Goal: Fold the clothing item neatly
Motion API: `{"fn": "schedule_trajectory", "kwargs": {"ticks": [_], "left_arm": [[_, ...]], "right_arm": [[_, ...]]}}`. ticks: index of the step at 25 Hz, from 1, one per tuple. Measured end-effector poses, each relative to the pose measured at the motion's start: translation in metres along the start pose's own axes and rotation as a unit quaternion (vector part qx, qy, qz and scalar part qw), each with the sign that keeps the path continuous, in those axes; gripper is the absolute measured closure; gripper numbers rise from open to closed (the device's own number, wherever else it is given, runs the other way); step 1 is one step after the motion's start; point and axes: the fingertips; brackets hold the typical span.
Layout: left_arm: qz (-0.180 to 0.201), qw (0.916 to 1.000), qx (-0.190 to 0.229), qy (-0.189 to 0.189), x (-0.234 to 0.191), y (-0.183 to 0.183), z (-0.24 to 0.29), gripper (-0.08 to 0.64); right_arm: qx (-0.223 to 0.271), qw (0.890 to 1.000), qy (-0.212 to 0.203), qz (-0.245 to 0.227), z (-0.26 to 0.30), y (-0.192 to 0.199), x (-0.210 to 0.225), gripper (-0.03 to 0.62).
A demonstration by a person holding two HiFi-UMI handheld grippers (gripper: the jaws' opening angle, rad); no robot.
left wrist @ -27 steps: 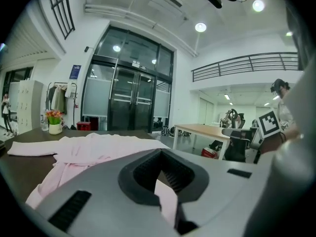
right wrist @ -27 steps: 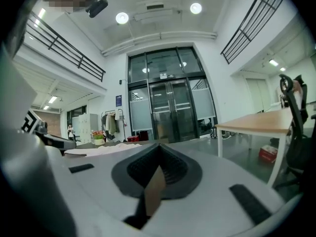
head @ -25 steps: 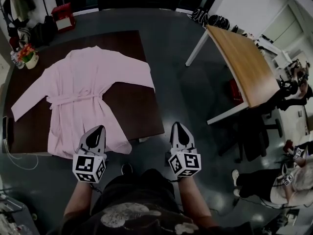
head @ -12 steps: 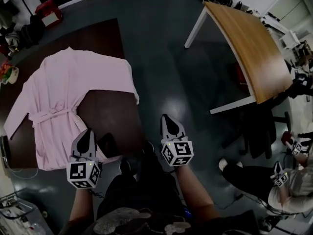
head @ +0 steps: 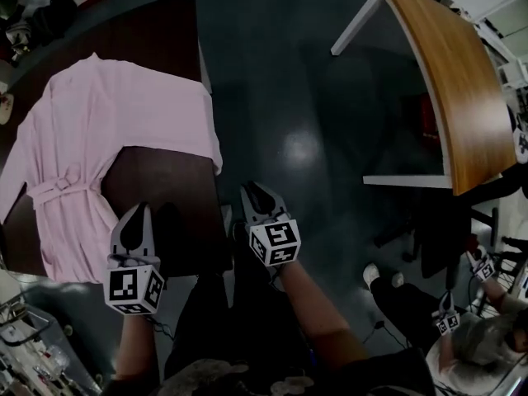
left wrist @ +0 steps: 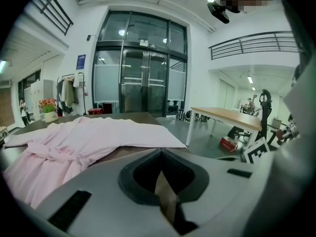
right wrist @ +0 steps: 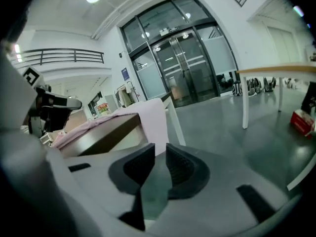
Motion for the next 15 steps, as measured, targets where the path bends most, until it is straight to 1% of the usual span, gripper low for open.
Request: {"fn": "schedule_trajectory", "kwargs": {"ticks": [1, 4, 10, 13, 15], "left_arm": [[0.000, 1.0000, -0.002, -0.002, 0.000, 0.001, 0.004, 0.549], [0.007, 0.9999, -0.007, -0.011, -0.001, 0.004, 0.012, 0.549], [-0.009, 0.9995, -0.019, -0.024, -0.003, 0.005, 0.017, 0.549], [-0.016, 0.9993, -0.024, -0.025, -0.003, 0.006, 0.019, 0.549], [-0.020, 0.9990, -0.026, -0.030, -0.006, 0.007, 0.019, 0.550]], "right_arm": [[-0.007, 1.000, -0.010, 0.004, 0.010, 0.006, 0.002, 0.538], [-0.023, 0.999, -0.033, 0.003, 0.036, 0.021, 0.004, 0.511], [-0.031, 0.998, -0.051, 0.005, 0.077, 0.035, 0.004, 0.465], [-0.038, 0.997, -0.068, 0.000, 0.094, 0.038, -0.001, 0.462], [-0.044, 0.997, -0.070, -0.003, 0.101, 0.039, -0.001, 0.462]]}}
Point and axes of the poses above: the fingertips, and each gripper's own axes: z forward along the fingers, x to its right, y out of its underside, and after that the axes turned 12 degrees about -y, right-handed
